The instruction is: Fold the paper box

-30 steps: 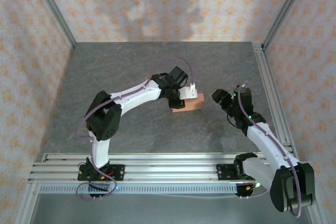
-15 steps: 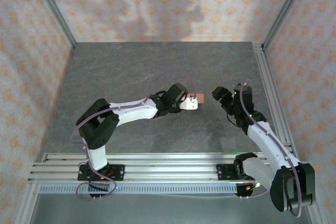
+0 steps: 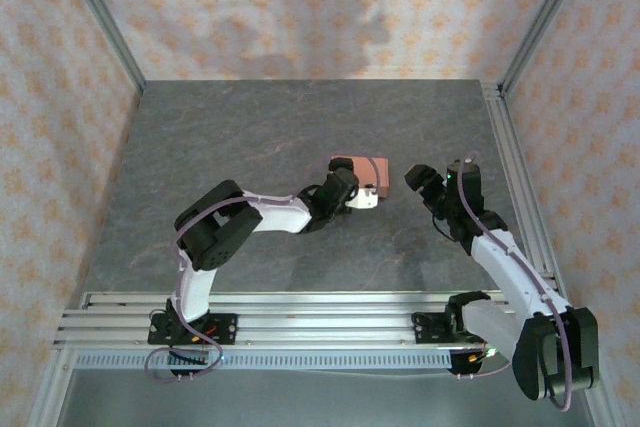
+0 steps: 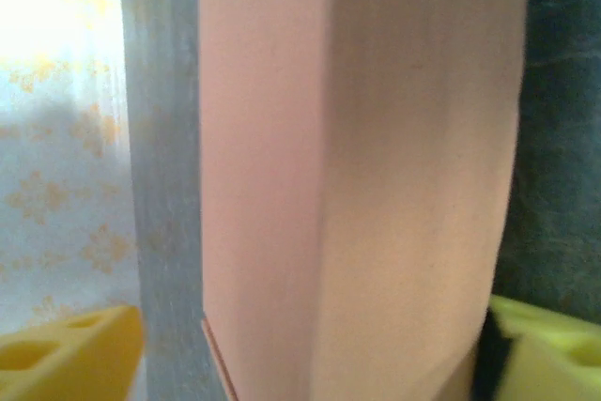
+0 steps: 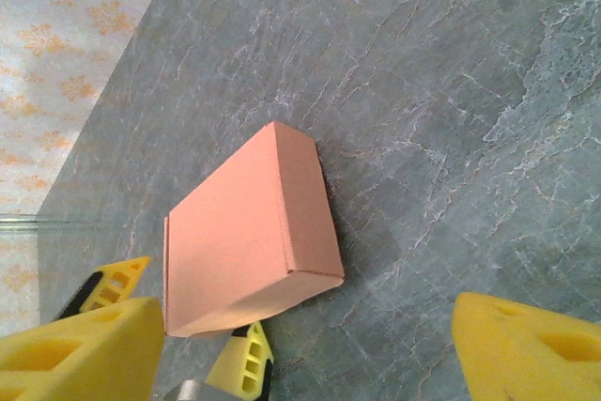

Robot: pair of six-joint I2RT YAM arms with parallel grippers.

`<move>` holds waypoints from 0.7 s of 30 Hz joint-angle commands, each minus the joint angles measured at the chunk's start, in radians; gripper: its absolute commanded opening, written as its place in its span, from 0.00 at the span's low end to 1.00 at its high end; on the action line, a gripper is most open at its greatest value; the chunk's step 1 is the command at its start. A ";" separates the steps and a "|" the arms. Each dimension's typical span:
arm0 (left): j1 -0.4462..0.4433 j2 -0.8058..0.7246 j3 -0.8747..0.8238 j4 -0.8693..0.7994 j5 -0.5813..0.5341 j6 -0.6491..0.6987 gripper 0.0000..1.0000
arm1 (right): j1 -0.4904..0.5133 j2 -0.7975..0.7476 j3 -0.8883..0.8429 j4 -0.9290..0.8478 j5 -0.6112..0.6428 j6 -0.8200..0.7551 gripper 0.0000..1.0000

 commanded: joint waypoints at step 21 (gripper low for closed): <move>0.274 -0.688 -0.412 -0.095 0.149 -0.833 1.00 | -0.006 0.083 0.058 0.188 0.212 -0.360 0.97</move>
